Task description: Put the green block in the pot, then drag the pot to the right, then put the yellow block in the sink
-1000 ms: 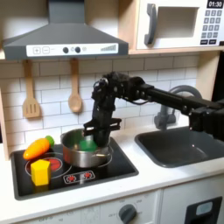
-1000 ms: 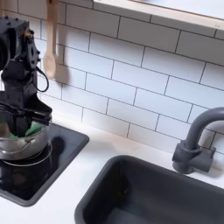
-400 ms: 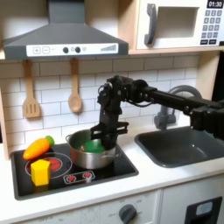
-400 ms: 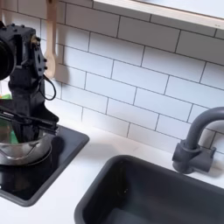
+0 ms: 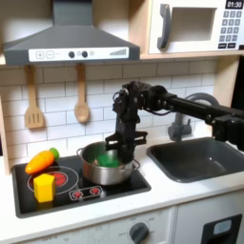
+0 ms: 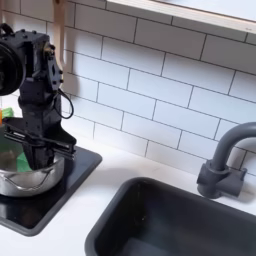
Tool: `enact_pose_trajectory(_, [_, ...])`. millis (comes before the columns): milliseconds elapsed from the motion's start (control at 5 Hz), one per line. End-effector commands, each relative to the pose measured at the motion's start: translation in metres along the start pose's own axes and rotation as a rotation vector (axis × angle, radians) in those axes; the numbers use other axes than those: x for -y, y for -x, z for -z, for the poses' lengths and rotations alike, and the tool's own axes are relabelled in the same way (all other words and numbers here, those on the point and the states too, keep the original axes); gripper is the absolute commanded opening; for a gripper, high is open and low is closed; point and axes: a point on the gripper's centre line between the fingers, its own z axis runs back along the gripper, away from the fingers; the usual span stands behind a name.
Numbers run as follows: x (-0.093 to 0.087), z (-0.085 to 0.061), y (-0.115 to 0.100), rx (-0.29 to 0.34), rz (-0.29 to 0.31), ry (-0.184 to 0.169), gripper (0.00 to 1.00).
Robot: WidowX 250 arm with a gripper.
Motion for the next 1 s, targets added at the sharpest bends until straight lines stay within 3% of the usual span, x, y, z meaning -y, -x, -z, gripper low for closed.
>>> enact_pose_trajectory(0, [0.004, 0.003, 0.005, -0.021, 0.021, 0.022, 0.00])
enact_pose_trajectory(800, [0.023, 0.000, 0.008, -0.017, 0.077, 0.060, 0.00])
